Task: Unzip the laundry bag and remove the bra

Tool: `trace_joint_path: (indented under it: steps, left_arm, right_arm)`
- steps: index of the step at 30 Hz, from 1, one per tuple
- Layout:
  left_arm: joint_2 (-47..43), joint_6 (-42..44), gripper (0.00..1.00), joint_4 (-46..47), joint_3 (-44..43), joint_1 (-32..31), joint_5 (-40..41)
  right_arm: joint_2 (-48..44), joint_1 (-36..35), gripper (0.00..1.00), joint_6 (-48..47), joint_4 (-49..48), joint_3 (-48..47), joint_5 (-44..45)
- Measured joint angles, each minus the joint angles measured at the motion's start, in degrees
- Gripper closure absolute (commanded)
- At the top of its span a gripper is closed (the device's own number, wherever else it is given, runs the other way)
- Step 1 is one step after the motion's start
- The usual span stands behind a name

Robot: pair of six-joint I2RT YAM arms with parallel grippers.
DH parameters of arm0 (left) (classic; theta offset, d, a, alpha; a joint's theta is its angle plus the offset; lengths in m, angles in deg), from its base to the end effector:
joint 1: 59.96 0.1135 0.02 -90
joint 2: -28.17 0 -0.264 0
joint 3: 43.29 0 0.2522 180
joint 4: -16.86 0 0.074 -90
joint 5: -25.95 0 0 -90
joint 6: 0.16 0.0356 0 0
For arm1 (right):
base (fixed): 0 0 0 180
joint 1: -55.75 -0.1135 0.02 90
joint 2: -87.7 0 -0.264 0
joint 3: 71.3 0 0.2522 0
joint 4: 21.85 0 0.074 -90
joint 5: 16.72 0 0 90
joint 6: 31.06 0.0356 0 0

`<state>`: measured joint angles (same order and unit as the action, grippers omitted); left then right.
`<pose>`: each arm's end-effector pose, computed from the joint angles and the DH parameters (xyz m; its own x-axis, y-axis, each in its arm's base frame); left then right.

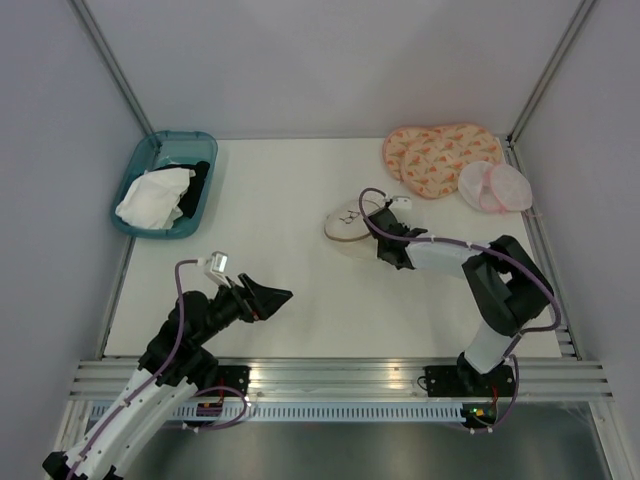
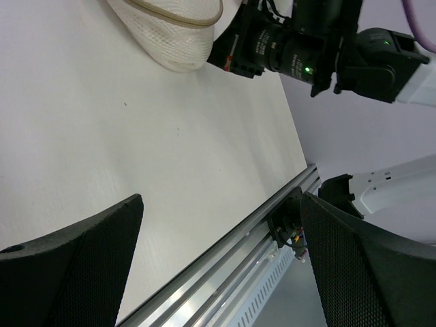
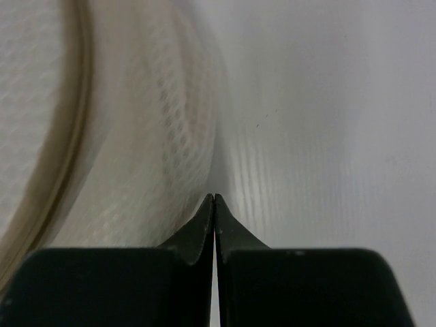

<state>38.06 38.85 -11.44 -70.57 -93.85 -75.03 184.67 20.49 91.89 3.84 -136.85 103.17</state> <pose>0.0855 -0.0656 0.2136 -0.6449 -0.4858 -0.5901 0.3202 0.5293 -0.7857 0.2750 0.1727 0.1560 -0.7274 0.0632 -0.6833 0.1384 0.9888 -0.0558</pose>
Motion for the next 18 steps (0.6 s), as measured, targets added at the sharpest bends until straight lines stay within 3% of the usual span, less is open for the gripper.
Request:
trace_joint_path:
  steps: [8,18]
  left_arm:
    - [-1.20,-0.61,0.00,-0.02,0.48,0.00,-0.11]
    - [-1.29,-0.59,0.00,-0.39,0.48,0.00,0.13]
  right_arm:
    - [10.43,6.78,1.00,-3.54,-5.70,-9.94,-7.06]
    - [23.89,11.98,1.00,-7.74,-8.37,-29.53,-32.83]
